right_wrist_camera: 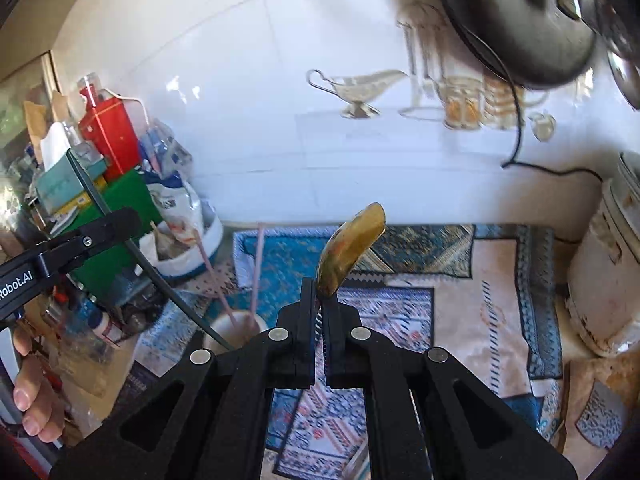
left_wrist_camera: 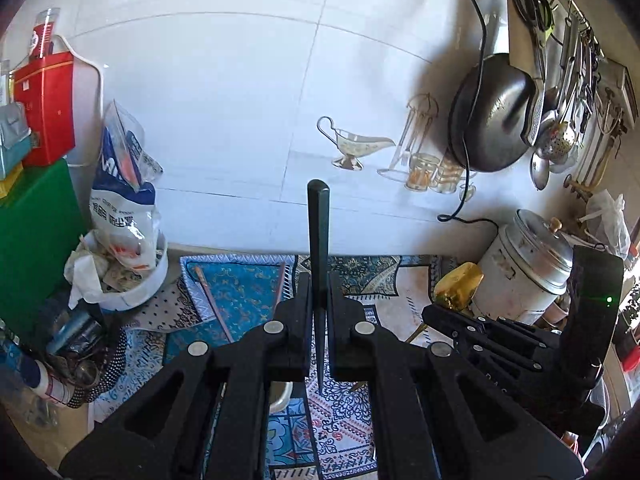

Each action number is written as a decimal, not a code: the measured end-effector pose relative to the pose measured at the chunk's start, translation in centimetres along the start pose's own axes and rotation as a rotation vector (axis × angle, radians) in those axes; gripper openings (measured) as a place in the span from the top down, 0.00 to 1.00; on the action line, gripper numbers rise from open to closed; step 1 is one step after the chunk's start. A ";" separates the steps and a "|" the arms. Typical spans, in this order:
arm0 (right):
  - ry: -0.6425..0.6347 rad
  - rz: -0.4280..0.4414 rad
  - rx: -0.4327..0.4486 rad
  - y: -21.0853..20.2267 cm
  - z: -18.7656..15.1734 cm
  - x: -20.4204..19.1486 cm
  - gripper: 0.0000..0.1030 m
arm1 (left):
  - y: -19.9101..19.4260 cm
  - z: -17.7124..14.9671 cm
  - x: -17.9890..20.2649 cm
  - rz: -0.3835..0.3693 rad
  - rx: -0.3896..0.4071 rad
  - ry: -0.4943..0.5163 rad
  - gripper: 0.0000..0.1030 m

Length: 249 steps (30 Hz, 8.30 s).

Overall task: Organize utensils
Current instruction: 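Carry the chopstick and gold spoon to the white cup and release both, then move the left tool to the silver fork and close on it, then lift the silver fork with the left tool while the right tool grasps a wooden chopstick, then carry the fork and wooden chopstick toward the white cup with both tools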

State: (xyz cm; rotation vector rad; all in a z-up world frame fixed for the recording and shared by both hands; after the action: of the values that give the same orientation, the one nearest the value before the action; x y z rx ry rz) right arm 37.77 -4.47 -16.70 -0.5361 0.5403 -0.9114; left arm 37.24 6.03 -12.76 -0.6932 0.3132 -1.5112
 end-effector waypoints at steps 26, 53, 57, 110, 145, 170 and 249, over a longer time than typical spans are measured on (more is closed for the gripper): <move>-0.018 -0.038 -0.277 12.0 -5.5 -4.8 0.97 | 8.5 -5.8 -8.3 0.037 -0.240 0.016 0.96; -0.051 0.025 -0.311 10.4 -4.9 -3.6 0.86 | 8.6 -5.6 -7.2 0.064 -0.284 -0.003 0.90; -0.055 0.018 -0.272 8.5 -4.1 -2.6 0.84 | 7.5 -4.8 -5.9 0.059 -0.250 -0.001 0.83; 0.159 -0.148 -0.435 2.7 -16.5 18.5 0.76 | 21.0 -25.9 9.4 -0.003 -0.710 0.061 0.77; 0.176 -0.078 -0.555 9.5 -19.6 13.8 0.76 | 16.0 -22.3 5.8 0.013 -0.512 0.011 0.78; 0.219 -0.121 -0.560 10.9 -19.8 13.0 0.89 | 11.6 -18.4 5.7 -0.031 -0.417 0.024 0.78; 0.393 -0.255 -0.515 14.8 -11.7 23.0 0.70 | 2.3 -7.6 -0.1 0.054 -0.124 -0.019 0.78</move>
State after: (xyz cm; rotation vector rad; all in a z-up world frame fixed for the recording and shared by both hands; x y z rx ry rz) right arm 50.47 -18.70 -39.56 -0.9121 1.0968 -1.1335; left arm 34.60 4.25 -20.04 -0.7902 0.4109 -1.4418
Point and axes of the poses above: each gripper's, at about its wrist camera, not at the fingertips, and y roughly the way its jaws point, x to its right, z to its top, the point moved 10 cm from there along y, roughly the way its jaws point, and after that the axes turned 2 degrees about -x, right-handed, at the moved point
